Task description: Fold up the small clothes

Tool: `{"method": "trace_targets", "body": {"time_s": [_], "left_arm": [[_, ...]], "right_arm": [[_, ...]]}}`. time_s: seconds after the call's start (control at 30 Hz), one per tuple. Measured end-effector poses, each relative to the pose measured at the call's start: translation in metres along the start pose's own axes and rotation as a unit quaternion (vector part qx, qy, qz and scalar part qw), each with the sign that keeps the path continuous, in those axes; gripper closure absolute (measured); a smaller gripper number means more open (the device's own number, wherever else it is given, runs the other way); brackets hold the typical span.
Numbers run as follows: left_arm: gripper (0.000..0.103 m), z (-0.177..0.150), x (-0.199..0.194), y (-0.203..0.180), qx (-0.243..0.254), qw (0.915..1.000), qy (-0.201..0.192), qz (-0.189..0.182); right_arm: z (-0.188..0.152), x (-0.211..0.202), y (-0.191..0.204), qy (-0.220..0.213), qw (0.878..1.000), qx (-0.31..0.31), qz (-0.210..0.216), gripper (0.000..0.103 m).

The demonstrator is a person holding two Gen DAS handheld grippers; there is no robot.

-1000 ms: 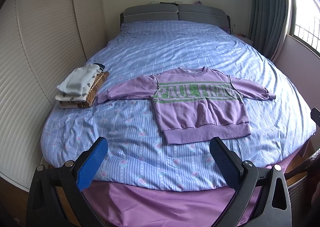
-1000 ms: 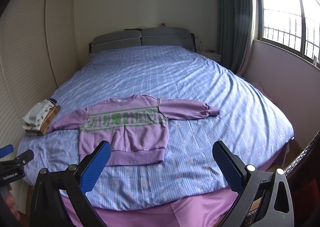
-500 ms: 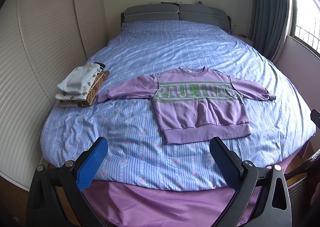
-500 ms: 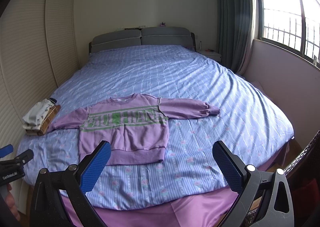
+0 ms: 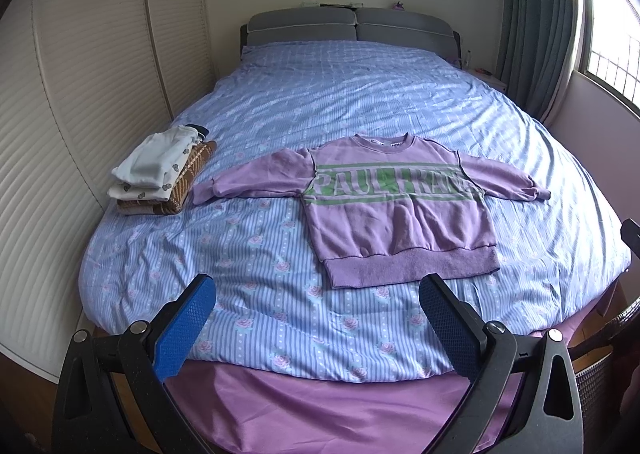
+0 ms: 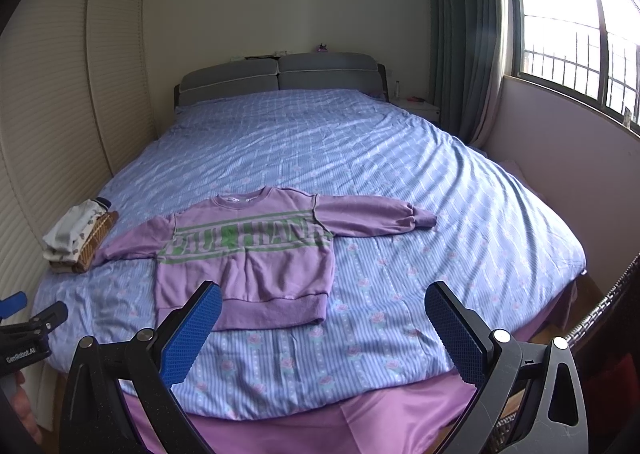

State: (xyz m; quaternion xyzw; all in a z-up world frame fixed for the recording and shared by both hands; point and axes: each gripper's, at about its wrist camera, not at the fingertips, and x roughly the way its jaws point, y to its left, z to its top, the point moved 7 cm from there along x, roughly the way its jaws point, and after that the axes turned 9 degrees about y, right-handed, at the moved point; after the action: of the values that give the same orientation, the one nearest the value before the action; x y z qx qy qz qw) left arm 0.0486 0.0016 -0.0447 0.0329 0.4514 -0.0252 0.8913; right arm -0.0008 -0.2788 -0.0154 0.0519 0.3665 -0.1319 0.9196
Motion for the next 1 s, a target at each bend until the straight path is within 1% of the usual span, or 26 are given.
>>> {"method": "trace_targets", "body": {"time_s": [1.0], "left_arm": [[0.0, 0.0002, 0.0012, 0.0027, -0.002, 1.0, 0.001, -0.001]], "right_arm": [[-0.0001, 0.0014, 0.0023, 0.002, 1.0, -0.001, 0.0, 0.001]]}}
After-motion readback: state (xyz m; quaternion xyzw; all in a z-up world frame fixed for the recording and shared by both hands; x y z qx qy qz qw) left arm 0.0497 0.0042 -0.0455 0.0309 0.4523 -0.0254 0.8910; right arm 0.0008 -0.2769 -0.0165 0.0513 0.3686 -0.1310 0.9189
